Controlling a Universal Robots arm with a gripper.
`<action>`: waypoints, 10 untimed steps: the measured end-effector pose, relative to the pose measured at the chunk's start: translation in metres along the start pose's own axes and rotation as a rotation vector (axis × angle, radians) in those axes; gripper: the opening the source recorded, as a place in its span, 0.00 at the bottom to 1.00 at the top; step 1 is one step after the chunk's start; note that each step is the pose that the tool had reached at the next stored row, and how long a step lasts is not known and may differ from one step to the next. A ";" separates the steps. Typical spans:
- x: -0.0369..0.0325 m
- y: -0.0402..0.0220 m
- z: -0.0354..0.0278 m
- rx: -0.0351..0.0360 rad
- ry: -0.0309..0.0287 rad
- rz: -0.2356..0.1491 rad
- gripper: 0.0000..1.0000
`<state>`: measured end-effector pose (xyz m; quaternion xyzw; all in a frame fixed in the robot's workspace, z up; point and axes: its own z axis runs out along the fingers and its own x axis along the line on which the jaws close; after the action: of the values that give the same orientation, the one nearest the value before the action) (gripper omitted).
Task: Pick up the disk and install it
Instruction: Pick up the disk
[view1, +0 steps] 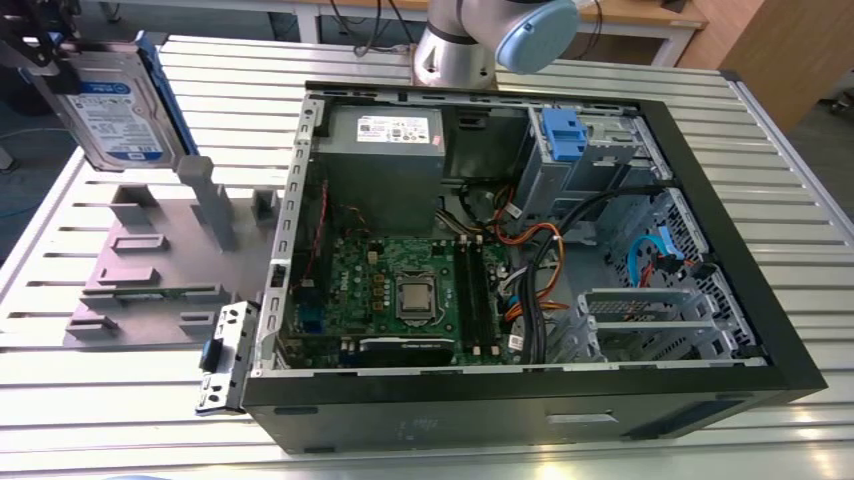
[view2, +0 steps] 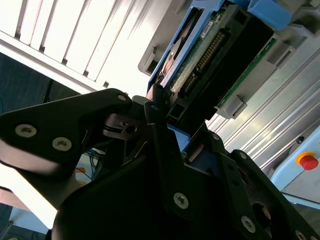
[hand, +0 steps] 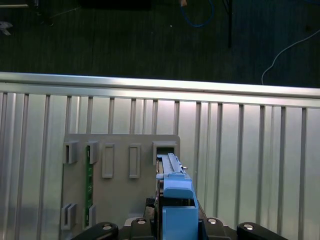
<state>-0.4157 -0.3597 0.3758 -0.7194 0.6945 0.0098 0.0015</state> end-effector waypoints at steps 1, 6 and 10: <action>0.0000 0.0000 -0.0002 0.0000 0.0000 0.000 0.36; 0.0000 0.0000 -0.0013 0.0000 0.0000 0.000 0.36; 0.0000 0.0000 -0.0021 0.0000 0.0000 0.000 0.36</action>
<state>-0.4157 -0.3597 0.3779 -0.7194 0.6945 0.0098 0.0015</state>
